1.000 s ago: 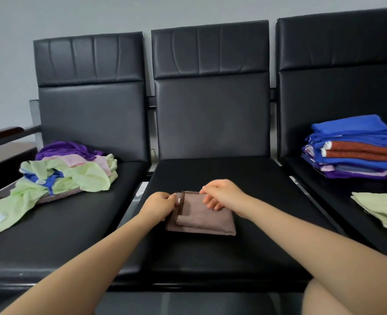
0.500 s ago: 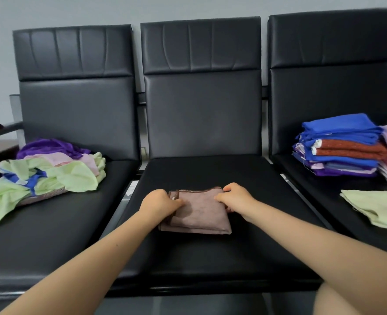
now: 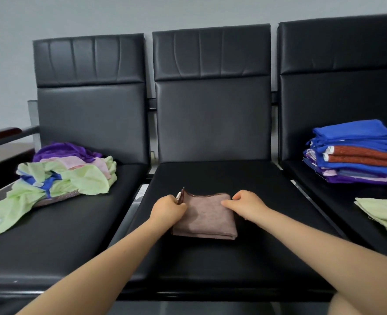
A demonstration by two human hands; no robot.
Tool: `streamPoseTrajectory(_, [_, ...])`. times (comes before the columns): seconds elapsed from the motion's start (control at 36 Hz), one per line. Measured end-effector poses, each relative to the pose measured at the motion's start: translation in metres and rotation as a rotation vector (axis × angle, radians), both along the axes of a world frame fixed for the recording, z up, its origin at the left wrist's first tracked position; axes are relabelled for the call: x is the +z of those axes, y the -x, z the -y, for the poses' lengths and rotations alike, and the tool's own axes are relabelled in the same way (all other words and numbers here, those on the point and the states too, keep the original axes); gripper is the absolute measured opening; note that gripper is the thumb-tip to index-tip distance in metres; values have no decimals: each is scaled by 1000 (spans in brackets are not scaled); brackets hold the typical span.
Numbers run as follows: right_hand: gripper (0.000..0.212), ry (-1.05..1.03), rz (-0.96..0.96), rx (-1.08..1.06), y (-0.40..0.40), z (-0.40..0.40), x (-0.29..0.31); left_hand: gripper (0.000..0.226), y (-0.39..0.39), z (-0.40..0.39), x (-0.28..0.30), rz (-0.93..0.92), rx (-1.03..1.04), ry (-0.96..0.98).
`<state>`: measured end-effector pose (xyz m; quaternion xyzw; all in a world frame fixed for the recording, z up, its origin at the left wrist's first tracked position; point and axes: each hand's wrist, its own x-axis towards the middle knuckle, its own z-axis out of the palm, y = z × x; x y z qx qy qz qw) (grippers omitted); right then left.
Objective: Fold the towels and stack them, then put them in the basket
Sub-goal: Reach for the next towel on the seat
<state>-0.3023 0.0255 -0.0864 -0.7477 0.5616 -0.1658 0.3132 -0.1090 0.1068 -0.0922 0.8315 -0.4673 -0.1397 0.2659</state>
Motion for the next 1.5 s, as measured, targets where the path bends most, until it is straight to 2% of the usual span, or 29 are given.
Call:
streamPoseTrajectory(0.06, [43,12,-83,19,-3,-3,0,13,2,-3,-1,30,-22,-7])
streamPoseTrajectory(0.08, [44,23,-117,24,-5,-5,1,10,2,-4,-2,57,-37,-15])
streamPoseTrajectory(0.22, [39,29,-198,52,-10,-13,5,7,3,-4,-3,116,-76,-36])
streamPoseTrajectory(0.28, [29,-18,-100,73,-11,-15,8,10,1,-4,-1,65,-62,-44])
streamPoseTrajectory(0.36, [19,-212,321,47,-11,-15,14,17,2,-4,2,-46,-21,-27])
streamPoseTrajectory(0.44, [21,-321,597,-2,-3,-16,26,26,12,0,9,-304,-1,50])
streamPoseTrajectory(0.5, [30,-357,714,-15,7,-15,35,39,26,2,16,-577,14,67])
streamPoseTrajectory(0.58, [29,-382,838,-28,28,-17,47,58,51,0,27,-871,-19,7])
streamPoseTrajectory(0.64, [27,-376,901,-60,46,-17,52,57,72,0,33,-1056,-60,-54])
streamPoseTrajectory(0.72, [27,-344,971,-130,72,-12,55,46,98,8,36,-1156,-132,-69])
streamPoseTrajectory(0.81, [24,-248,834,-234,107,-2,48,24,134,25,34,-1092,-148,29])
streamPoseTrajectory(0.89, [29,-292,663,-242,140,5,35,22,160,42,30,-1055,-130,135])
streamPoseTrajectory(0.97, [15,-353,550,-226,181,4,31,23,190,61,25,-1042,-127,154])
streamPoseTrajectory(1.03, [8,-302,541,-245,209,5,30,19,214,71,24,-1040,-168,148])
streamPoseTrajectory(1.11, [13,-189,607,-344,242,8,36,14,246,82,26,-1020,-272,142])
streamPoseTrajectory(1.19, [17,17,633,-487,275,15,39,15,282,99,23,-964,-413,181])
streamPoseTrajectory(1.28, [16,270,465,-620,307,23,36,15,319,111,21,-880,-522,198])
streamPoseTrajectory(1.36, [20,394,314,-722,337,25,32,20,354,124,15,-786,-599,158])
streamPoseTrajectory(1.42, [21,425,239,-756,352,27,29,25,372,130,10,-666,-607,126])
streamPoseTrajectory(1.5, [26,351,120,-770,373,33,12,31,388,138,-3,-443,-633,68])
